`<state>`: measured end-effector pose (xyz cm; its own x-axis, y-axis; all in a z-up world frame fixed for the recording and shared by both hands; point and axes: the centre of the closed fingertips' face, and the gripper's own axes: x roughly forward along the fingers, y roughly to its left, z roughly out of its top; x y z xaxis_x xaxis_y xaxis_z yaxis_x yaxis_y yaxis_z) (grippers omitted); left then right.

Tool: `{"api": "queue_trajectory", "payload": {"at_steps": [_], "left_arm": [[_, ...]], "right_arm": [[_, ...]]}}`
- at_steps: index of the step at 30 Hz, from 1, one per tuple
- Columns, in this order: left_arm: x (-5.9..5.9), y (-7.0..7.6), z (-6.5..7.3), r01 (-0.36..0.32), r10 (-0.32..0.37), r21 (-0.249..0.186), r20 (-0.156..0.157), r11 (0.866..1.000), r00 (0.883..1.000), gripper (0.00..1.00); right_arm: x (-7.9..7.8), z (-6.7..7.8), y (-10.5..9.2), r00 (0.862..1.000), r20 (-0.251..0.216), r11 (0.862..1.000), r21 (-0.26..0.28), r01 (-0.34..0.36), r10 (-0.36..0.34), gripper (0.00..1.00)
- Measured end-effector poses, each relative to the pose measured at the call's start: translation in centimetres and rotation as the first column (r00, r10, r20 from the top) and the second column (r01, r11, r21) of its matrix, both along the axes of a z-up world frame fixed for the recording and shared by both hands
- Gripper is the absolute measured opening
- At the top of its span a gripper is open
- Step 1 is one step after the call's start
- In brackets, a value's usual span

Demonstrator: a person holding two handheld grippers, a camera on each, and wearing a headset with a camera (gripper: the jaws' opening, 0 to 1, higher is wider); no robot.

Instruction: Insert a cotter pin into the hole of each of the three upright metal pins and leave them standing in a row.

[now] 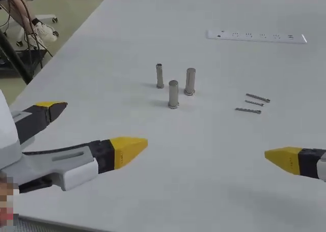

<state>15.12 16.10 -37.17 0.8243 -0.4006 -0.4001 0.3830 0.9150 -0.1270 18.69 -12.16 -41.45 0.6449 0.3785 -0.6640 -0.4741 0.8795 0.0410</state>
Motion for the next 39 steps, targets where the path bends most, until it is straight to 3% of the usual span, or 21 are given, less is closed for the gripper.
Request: {"api": "queue_trajectory", "payload": {"at_steps": [4, 8, 19, 24, 32, 39], "left_arm": [[0.0, -0.1, -0.1, 0.016, -0.016, 0.028, -0.008, 0.999, 1.0, 0.99], [0.1, -0.1, -0.2, 0.032, -0.031, 0.077, -0.014, 0.997, 0.999, 0.99], [0.5, -0.5, 0.1, 0.071, -0.071, 0.111, -0.002, 0.991, 0.997, 0.95], [0.9, -0.8, 0.4, 0.079, -0.079, 0.089, 0.0, 0.993, 0.997, 0.94], [2.5, -1.9, 1.8, 0.101, -0.103, 0.05, 0.042, 0.994, 0.994, 0.87], [3.9, -2.9, 1.6, 0.135, -0.138, 0.054, 0.046, 0.989, 0.989, 0.84]], "right_arm": [[0.0, 0.5, 0.7, 1.0, 0.004, 0.999, 0.052, 0.003, -0.003, 0.98], [0.1, 0.4, 0.7, 1.0, 0.002, 0.999, 0.042, -0.002, 0.002, 0.98], [-0.2, 0.0, 1.1, 1.0, -0.016, 0.999, 0.031, -0.009, 0.009, 0.98], [-0.2, -0.3, 1.0, 1.0, -0.024, 1.0, 0.02, -0.008, 0.009, 0.98], [0.0, -0.3, 1.1, 0.999, -0.03, 1.0, 0.015, -0.016, 0.016, 0.98], [0.4, -0.2, 1.4, 0.999, -0.028, 1.0, 0.011, -0.021, 0.022, 0.97]]}}
